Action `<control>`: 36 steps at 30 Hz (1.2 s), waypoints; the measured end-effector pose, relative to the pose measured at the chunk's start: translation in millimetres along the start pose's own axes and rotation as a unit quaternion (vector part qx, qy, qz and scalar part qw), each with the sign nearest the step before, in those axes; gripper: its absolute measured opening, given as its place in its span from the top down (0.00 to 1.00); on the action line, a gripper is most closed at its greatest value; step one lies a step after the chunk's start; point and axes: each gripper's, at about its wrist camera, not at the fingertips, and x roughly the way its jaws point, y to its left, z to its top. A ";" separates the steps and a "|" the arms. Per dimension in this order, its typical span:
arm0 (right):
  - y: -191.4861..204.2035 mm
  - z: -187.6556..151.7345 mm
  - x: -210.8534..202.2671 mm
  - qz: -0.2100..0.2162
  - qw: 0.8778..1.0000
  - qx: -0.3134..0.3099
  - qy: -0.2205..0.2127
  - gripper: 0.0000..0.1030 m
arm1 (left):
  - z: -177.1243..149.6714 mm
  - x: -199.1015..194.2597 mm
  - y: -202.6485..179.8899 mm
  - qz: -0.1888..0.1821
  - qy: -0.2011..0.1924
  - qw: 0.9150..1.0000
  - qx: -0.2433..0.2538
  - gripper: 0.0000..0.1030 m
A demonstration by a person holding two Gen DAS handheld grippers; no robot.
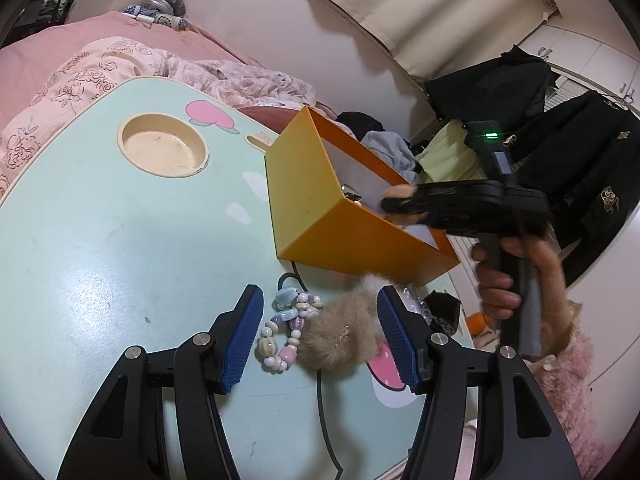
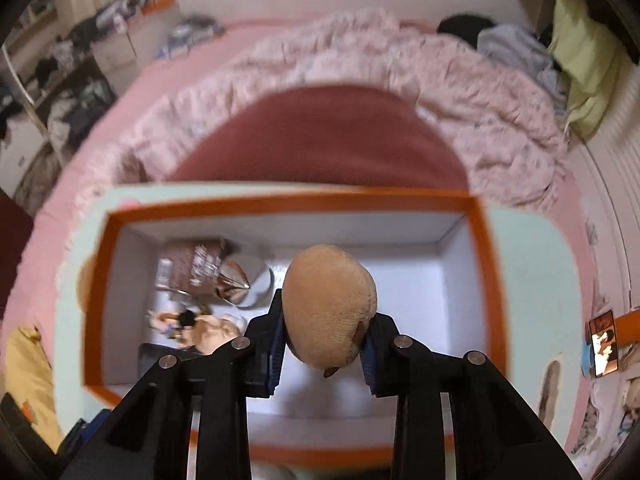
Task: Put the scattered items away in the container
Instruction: 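Grasp the tan plush ball in the box with the right gripper, place on table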
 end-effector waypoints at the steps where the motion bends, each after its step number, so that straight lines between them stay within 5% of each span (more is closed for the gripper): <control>1: -3.0 -2.9 -11.6 0.010 1.000 0.003 -0.014 0.70 | -0.1 0.2 -0.1 0.001 0.001 1.000 0.000 0.42; 8: -16.6 -66.7 -80.7 0.077 0.994 -0.013 -0.080 0.70 | -0.9 1.3 -2.6 0.009 0.002 1.000 0.005 0.42; 17: -21.0 -154.1 -57.4 0.166 0.985 -0.016 -0.033 0.68 | -2.3 3.9 -9.2 0.026 0.009 0.999 0.023 0.42; 24: -9.7 -164.8 -34.1 0.142 0.988 -0.042 -0.045 0.59 | -2.5 4.2 -10.0 0.033 0.011 0.999 0.029 0.42; 26: -12.4 -167.0 -39.6 0.147 0.987 -0.032 -0.064 0.37 | -2.3 2.9 -10.7 0.034 0.008 0.999 0.031 0.42; 29: -25.6 -178.5 -59.5 0.124 0.982 0.008 -0.139 0.22 | -2.5 2.8 -11.5 0.035 0.008 0.999 0.033 0.42; 36: -43.1 -208.0 -80.8 0.101 0.971 0.068 -0.206 0.21 | 1.6 -7.5 -31.7 0.042 -0.016 0.996 0.073 0.42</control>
